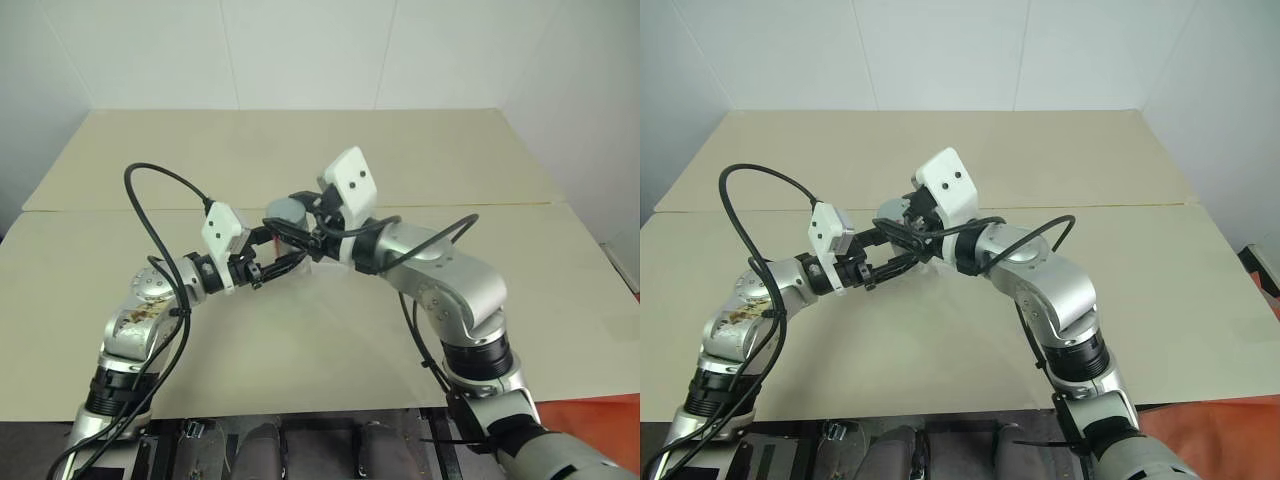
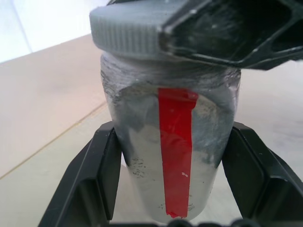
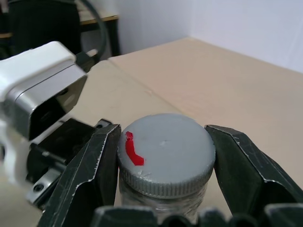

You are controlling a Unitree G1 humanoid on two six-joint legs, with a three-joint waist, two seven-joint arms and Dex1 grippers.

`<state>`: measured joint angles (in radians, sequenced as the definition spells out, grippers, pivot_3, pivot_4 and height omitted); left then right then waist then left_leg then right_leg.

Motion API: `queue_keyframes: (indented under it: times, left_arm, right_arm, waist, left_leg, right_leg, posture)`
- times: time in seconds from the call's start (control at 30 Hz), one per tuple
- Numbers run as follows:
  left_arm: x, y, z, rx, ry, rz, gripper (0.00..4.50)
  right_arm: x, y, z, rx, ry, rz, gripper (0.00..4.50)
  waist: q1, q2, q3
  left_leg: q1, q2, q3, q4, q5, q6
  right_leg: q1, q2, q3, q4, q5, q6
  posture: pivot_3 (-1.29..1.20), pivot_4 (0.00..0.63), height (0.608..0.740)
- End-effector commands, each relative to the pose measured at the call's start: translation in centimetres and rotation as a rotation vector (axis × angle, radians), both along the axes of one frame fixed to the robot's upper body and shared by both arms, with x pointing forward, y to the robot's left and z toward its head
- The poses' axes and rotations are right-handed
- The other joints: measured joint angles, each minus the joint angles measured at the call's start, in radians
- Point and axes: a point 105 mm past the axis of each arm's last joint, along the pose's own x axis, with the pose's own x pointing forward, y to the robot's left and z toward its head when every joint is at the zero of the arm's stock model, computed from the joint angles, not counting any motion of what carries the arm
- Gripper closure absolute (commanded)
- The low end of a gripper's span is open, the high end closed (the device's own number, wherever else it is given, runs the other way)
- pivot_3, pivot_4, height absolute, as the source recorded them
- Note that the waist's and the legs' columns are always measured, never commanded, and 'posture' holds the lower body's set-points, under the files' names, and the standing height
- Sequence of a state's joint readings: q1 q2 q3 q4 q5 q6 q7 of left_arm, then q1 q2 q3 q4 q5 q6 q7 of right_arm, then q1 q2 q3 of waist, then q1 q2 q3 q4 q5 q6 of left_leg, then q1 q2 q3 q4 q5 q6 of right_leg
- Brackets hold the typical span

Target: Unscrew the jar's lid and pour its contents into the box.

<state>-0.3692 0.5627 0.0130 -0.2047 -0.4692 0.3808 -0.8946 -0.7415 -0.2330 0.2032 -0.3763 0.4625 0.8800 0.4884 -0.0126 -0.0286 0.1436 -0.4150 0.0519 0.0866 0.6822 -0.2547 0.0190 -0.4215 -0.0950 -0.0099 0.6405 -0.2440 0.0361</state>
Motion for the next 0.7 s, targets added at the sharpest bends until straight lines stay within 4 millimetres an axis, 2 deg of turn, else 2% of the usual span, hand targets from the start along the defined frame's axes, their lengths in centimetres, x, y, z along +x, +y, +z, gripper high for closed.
queue_keyframes:
  times: [0.03, 0.17, 0.27, 0.4, 0.7]
  left_arm:
    - [-1.8, -0.7, 2.6, -0.037, -0.12, -0.135, 1.73]
    - [-2.7, -1.1, 2.8, 0.021, -0.161, -0.219, 1.73]
    - [-3.1, -1.4, 3.1, 0.02, -0.173, -0.259, 1.73]
    - [-5.0, -2.0, 2.8, 0.048, -0.153, -0.389, 1.73]
    - [-5.3, -2.4, 3.0, 0.043, -0.153, -0.429, 1.73]
  right_arm:
    - [-1.8, -0.6, 1.3, 0.046, -0.062, 0.196, 1.74]
    - [-3.1, -1.7, 0.7, -0.002, -0.072, 0.449, 1.74]
    - [-3.3, -2.3, 0.5, -0.01, -0.037, 0.564, 1.74]
    - [-3.9, -2.9, 0.1, -0.043, -0.018, 0.745, 1.74]
    - [-3.5, -2.2, -0.3, -0.066, -0.036, 0.791, 1.74]
  waist:
    - [0.003, 0.0, 0.0]
    - [0.001, 0.0, 0.0]
    - [-0.001, 0.0, 0.0]
    - [-0.002, 0.0, 0.0]
    - [0.001, 0.0, 0.0]
  left_leg:
    - [0.0, 0.0, 0.0, 0.0, 0.0, 0.0]
    - [0.0, 0.0, 0.0, 0.0, 0.0, 0.0]
    - [0.001, 0.0, 0.0, 0.0, 0.0, 0.0]
    - [0.001, 0.0, 0.0, 0.0, 0.0, 0.0]
    - [0.0, 0.0, 0.0, 0.001, 0.0, 0.0]
  right_leg:
    - [0.0, 0.0, 0.0, 0.0, 0.0, 0.0]
    - [0.001, 0.0, 0.0, -0.001, 0.0, 0.0]
    - [0.0, 0.0, 0.0, -0.002, 0.0, 0.0]
    - [0.0, 0.001, 0.001, -0.001, 0.0, 0.0]
    - [0.0, 0.0, 0.0, 0.0, 0.0, 0.0]
  posture:
    - [0.0, 0.15, 0.74]
    - [0.0, 0.15, 0.74]
    - [0.0, 0.15, 0.74]
    - [0.0, 0.15, 0.74]
    - [0.0, 0.15, 0.74]
